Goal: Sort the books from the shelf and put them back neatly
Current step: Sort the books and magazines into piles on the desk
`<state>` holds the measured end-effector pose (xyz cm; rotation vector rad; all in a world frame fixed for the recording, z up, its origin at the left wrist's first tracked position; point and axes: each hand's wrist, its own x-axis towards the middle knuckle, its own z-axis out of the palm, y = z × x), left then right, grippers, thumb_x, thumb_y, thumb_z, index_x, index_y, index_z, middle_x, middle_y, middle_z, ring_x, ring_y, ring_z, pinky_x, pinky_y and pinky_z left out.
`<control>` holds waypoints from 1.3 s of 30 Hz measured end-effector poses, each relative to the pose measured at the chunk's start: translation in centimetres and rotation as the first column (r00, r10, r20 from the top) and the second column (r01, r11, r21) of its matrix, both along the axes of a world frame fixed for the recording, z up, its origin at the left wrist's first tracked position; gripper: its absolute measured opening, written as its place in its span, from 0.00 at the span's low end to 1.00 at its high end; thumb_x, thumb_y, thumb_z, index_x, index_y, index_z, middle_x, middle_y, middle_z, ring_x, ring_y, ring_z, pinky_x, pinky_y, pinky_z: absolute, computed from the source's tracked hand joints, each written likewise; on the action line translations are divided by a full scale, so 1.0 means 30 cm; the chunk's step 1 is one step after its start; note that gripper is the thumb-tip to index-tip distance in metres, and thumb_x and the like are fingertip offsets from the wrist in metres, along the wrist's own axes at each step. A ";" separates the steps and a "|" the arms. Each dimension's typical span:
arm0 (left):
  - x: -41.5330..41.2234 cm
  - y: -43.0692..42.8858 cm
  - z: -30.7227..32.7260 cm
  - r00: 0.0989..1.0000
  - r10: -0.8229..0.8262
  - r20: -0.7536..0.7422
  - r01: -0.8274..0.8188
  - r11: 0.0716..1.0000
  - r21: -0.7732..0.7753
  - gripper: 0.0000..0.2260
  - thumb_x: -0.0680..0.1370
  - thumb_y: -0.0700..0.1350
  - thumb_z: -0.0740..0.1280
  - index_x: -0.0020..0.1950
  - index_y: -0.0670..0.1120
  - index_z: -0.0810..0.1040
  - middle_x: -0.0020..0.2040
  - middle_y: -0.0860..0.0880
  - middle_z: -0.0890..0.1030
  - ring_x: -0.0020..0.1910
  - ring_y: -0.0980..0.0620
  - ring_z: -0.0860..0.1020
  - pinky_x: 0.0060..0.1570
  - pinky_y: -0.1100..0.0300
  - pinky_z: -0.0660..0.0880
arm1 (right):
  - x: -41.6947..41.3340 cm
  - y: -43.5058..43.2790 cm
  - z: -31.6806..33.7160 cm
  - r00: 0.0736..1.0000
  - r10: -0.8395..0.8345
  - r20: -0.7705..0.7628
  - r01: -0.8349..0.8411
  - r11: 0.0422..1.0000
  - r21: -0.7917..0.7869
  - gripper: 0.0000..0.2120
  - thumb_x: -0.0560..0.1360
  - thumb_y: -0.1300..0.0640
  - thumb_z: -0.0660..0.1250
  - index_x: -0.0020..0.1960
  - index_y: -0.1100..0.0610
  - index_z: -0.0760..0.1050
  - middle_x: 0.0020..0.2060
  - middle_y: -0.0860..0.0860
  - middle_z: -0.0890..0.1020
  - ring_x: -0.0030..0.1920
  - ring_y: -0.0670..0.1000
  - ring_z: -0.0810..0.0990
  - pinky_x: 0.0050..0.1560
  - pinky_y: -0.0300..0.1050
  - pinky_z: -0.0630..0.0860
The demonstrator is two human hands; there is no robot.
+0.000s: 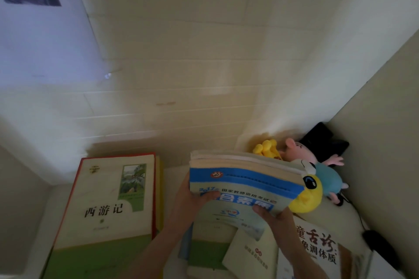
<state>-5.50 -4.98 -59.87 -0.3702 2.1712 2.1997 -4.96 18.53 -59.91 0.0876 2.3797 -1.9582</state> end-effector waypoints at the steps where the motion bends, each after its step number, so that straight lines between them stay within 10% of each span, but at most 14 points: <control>1: -0.002 0.002 -0.003 1.000 -0.002 0.002 0.002 1.000 0.001 0.19 0.67 0.36 0.77 0.55 0.45 0.78 0.45 0.57 0.85 0.45 0.59 0.83 0.39 0.65 0.78 | 0.001 -0.002 -0.007 1.000 -0.029 0.001 0.029 1.000 -0.005 0.24 0.63 0.54 0.76 0.57 0.57 0.75 0.49 0.44 0.85 0.48 0.45 0.83 0.41 0.36 0.79; 9: 0.004 0.007 0.000 1.000 -0.011 -0.022 0.011 1.000 0.002 0.17 0.68 0.34 0.75 0.54 0.45 0.77 0.44 0.57 0.85 0.45 0.58 0.83 0.40 0.65 0.79 | 0.007 -0.019 -0.031 0.998 -0.061 -0.006 0.061 0.998 -0.012 0.18 0.71 0.72 0.70 0.55 0.55 0.75 0.45 0.42 0.85 0.45 0.42 0.83 0.39 0.34 0.79; 13: 0.014 0.003 0.017 0.998 -0.047 -0.033 0.047 0.999 -0.013 0.16 0.69 0.37 0.75 0.53 0.47 0.77 0.45 0.59 0.84 0.46 0.59 0.83 0.43 0.62 0.80 | 0.011 -0.026 -0.036 0.997 -0.075 -0.014 0.075 0.997 -0.034 0.17 0.68 0.57 0.74 0.55 0.52 0.75 0.46 0.47 0.85 0.46 0.43 0.83 0.41 0.37 0.80; 19: 0.046 -0.010 0.050 0.993 -0.087 -0.082 0.082 0.995 -0.060 0.33 0.62 0.59 0.78 0.59 0.41 0.76 0.53 0.48 0.83 0.53 0.50 0.82 0.50 0.52 0.80 | 0.001 0.000 -0.050 1.000 0.004 0.020 -0.003 1.000 -0.012 0.19 0.72 0.67 0.71 0.55 0.48 0.74 0.45 0.38 0.84 0.52 0.44 0.80 0.42 0.34 0.78; 24: 0.062 -0.026 0.046 0.995 -0.085 -0.046 0.081 0.994 -0.079 0.31 0.61 0.51 0.81 0.58 0.41 0.76 0.50 0.48 0.84 0.51 0.52 0.83 0.45 0.58 0.80 | 0.025 0.063 -0.063 0.989 0.137 0.063 -0.137 0.991 0.001 0.43 0.59 0.48 0.81 0.66 0.48 0.61 0.62 0.47 0.75 0.58 0.40 0.76 0.51 0.31 0.76; 26: 0.064 -0.025 0.053 0.996 -0.066 -0.052 0.060 0.992 -0.108 0.21 0.62 0.42 0.81 0.52 0.49 0.81 0.48 0.50 0.85 0.49 0.50 0.83 0.43 0.58 0.80 | 0.014 0.062 -0.043 0.988 0.155 0.008 -0.154 0.988 -0.017 0.48 0.55 0.42 0.82 0.66 0.46 0.58 0.61 0.33 0.75 0.59 0.35 0.73 0.56 0.31 0.73; 29: 0.065 -0.020 0.095 0.995 -0.033 -0.098 0.026 0.997 -0.075 0.21 0.66 0.27 0.74 0.50 0.49 0.80 0.44 0.54 0.86 0.43 0.55 0.84 0.39 0.61 0.80 | -0.041 0.044 0.011 0.977 0.211 -0.042 -0.212 0.977 -0.021 0.37 0.68 0.70 0.74 0.66 0.52 0.56 0.47 0.15 0.70 0.51 0.20 0.70 0.50 0.21 0.69; 34: 0.071 0.001 0.262 0.988 0.110 -0.105 -0.114 0.993 -0.036 0.29 0.60 0.53 0.81 0.55 0.52 0.73 0.48 0.52 0.84 0.44 0.57 0.83 0.44 0.58 0.81 | -0.094 0.055 0.114 0.959 0.272 -0.078 -0.279 0.956 -0.088 0.56 0.52 0.35 0.80 0.72 0.49 0.57 0.62 0.36 0.71 0.60 0.40 0.74 0.47 0.28 0.75; 39: 0.052 -0.030 0.467 0.930 0.193 -0.313 -0.250 0.955 -0.156 0.18 0.70 0.44 0.75 0.54 0.55 0.71 0.46 0.59 0.83 0.44 0.56 0.83 0.40 0.57 0.81 | -0.137 0.022 0.332 0.947 0.253 -0.199 -0.267 0.963 -0.045 0.26 0.70 0.55 0.74 0.65 0.47 0.69 0.54 0.44 0.82 0.55 0.48 0.81 0.48 0.41 0.80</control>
